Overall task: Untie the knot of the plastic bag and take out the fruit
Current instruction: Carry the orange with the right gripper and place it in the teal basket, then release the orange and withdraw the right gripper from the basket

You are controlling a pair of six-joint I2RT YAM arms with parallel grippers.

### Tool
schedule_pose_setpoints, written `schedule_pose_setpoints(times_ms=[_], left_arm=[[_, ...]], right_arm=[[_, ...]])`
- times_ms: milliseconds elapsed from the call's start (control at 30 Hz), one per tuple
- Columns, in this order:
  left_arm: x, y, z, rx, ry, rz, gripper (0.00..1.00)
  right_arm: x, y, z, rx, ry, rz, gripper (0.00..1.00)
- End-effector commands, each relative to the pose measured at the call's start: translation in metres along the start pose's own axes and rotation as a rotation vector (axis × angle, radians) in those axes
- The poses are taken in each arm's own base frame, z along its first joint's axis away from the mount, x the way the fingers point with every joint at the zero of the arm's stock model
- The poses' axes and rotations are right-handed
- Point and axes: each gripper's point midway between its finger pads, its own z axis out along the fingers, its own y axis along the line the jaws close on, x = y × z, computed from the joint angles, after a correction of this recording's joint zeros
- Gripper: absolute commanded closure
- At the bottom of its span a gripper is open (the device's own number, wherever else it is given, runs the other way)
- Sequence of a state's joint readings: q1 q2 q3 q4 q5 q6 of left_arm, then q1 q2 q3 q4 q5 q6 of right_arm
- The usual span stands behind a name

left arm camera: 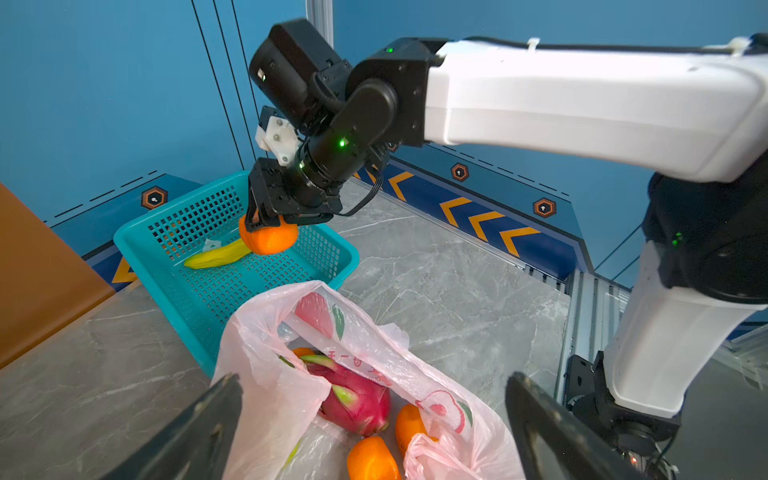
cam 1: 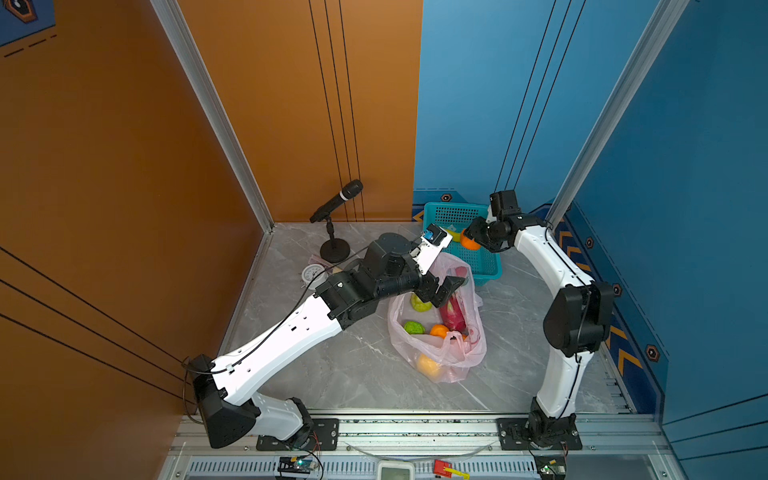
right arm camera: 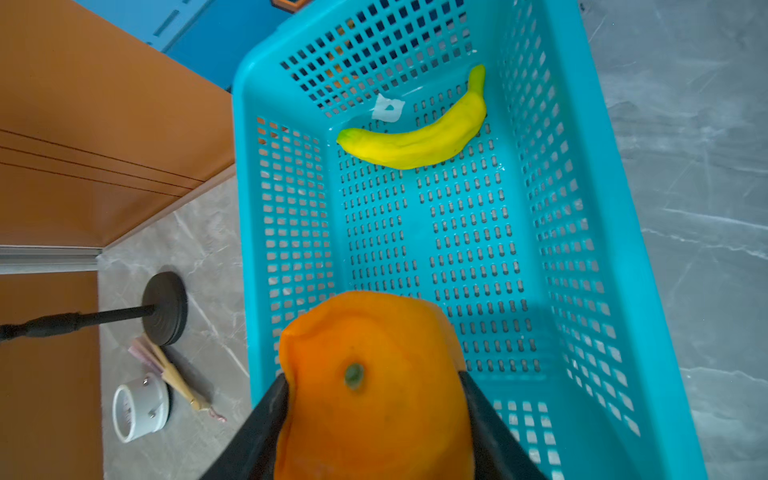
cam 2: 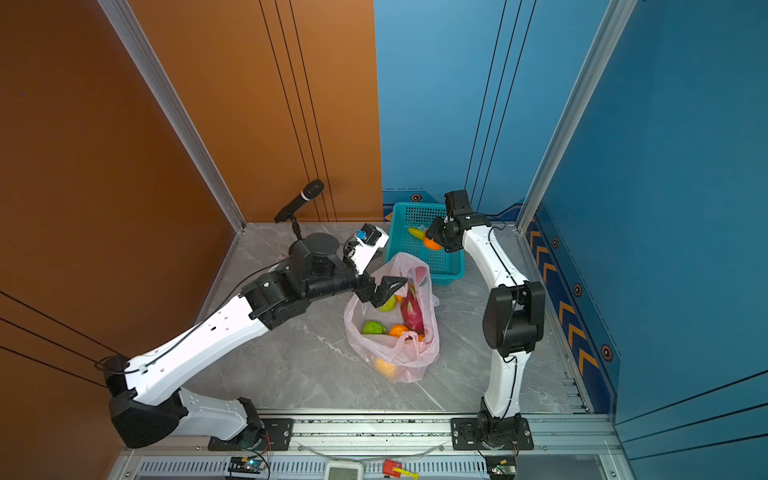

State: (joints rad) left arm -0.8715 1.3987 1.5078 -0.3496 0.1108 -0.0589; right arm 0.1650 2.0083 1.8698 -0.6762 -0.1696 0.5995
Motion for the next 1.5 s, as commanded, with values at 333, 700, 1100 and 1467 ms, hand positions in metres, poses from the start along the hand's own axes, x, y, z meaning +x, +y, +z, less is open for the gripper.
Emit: schedule_pose_setpoints(times_ms=[333, 700, 1100, 1467], left_arm=[[-0.002, 0.033, -0.005, -0.019, 0.076, -0.043, 0.02], [0.008, 0.033, -0.006, -0.001, 0.092, -0.059, 0.02], [0.027, 0.023, 0.002, -0.051, 0.131, -0.084, 0.02], [0.053, 0.025, 0.009, -0.171, 0.15, -0.211, 0.11]], right_arm=[[0.008, -0.047, 0.11, 0.188, 0.108, -0.002, 0.62], [0.003, -0.04, 0.119, 0.165, 0.114, 0.008, 0.33], [-0.046, 0.005, 0.012, 0.024, -0.015, -0.02, 0.22], [-0.044, 0.051, -0.15, -0.18, -0.167, -0.07, 0.2]])
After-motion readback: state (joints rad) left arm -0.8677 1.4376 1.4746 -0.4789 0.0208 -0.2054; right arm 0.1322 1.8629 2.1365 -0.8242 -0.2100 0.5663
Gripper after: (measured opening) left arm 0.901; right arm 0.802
